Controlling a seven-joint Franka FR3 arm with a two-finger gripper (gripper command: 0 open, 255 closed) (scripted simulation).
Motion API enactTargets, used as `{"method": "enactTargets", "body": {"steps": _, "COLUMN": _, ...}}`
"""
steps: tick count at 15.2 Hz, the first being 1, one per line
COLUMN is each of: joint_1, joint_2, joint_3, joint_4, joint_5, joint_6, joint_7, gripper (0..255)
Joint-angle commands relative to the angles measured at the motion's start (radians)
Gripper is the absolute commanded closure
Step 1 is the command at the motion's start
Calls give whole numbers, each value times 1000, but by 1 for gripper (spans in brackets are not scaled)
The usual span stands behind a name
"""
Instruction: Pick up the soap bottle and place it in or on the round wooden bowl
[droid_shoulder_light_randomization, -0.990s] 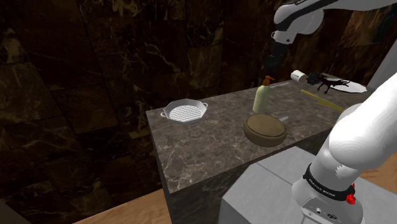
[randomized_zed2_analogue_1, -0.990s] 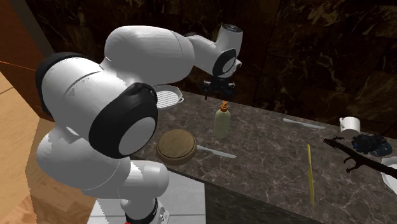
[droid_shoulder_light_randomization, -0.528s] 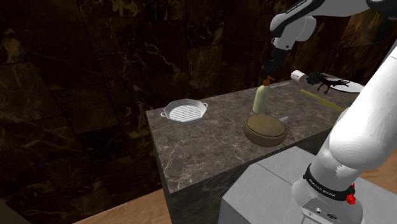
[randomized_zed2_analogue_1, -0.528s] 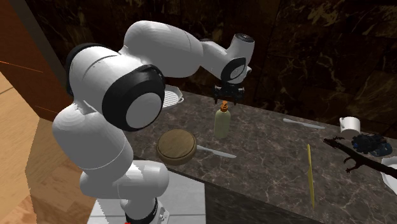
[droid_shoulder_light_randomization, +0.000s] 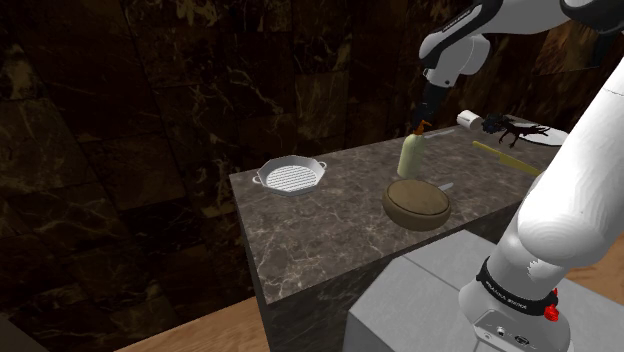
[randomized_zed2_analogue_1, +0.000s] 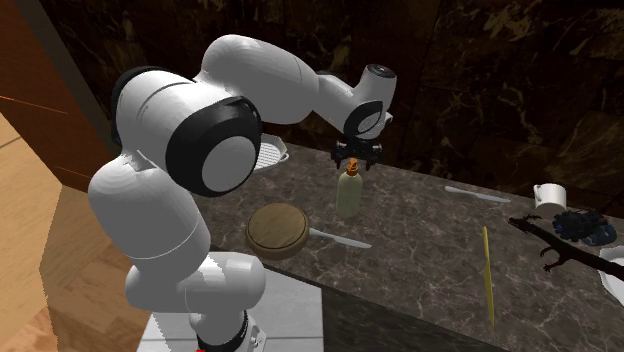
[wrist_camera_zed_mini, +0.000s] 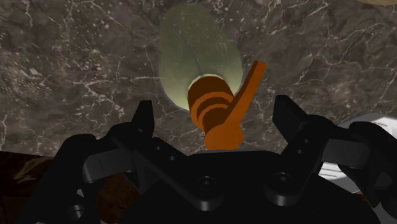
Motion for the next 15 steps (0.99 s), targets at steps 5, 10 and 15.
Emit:
{"method": "enactTargets", "body": {"steps": 5, "joint_1": 0, "joint_2": 1, "joint_3": 0, "joint_4": 0, "joint_5": 1, "joint_6": 1, "joint_7": -1, "gripper": 255}}
{"method": "enactTargets", "body": {"steps": 10, "joint_1": 0, "joint_2": 1, "joint_3": 0, "joint_4": 0, "joint_5": 1, "joint_6": 1, "joint_7": -1, "gripper": 255}}
{"method": "enactTargets", "body": {"steps": 15, "joint_1": 0, "joint_2": -6, "joint_3": 1, "joint_4": 7, "joint_5": -6, "joint_6": -11, "joint_7": 6, "gripper": 255}}
